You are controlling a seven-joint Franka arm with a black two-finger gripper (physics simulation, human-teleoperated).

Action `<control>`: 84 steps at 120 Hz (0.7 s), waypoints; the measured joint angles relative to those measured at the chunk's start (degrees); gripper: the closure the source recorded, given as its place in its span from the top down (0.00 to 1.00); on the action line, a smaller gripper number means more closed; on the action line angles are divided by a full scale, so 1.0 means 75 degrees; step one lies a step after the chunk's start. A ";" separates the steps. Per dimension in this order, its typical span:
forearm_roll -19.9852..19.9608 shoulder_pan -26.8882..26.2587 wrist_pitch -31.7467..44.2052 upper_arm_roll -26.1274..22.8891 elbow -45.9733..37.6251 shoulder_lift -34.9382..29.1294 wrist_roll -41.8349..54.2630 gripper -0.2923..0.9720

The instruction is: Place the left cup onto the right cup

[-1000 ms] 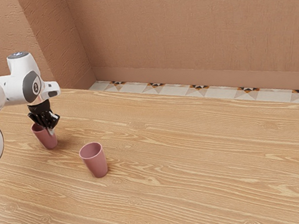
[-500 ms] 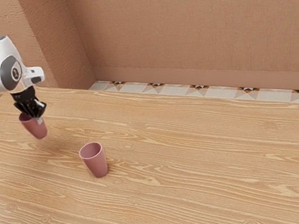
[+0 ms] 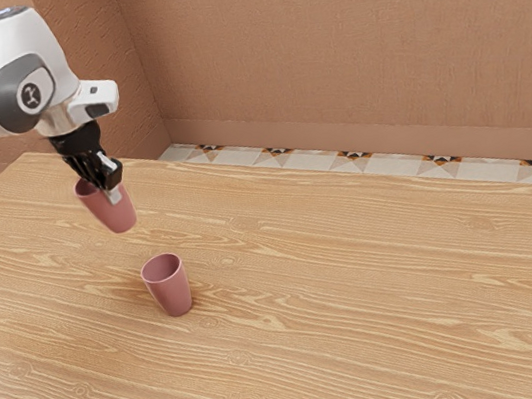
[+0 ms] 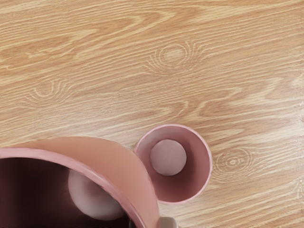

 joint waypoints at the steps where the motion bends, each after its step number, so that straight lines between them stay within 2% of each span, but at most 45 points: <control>1: 0.0008 -0.0049 -0.0018 0.0000 -0.0038 -0.0041 -0.0031 0.15; 11: 0.0067 -0.0389 -0.0261 0.0007 -0.0256 -0.0388 -0.0350 0.15; 24: 0.0212 -0.0358 -0.0572 0.0007 -0.0326 -0.0592 -0.0725 0.15; 49: 0.0294 -0.0473 -0.0725 -0.0066 -0.0260 -0.0150 -0.1289 0.15; 84: 0.0318 -0.0815 -0.0088 -0.0146 -0.0251 0.0297 -0.1821 0.15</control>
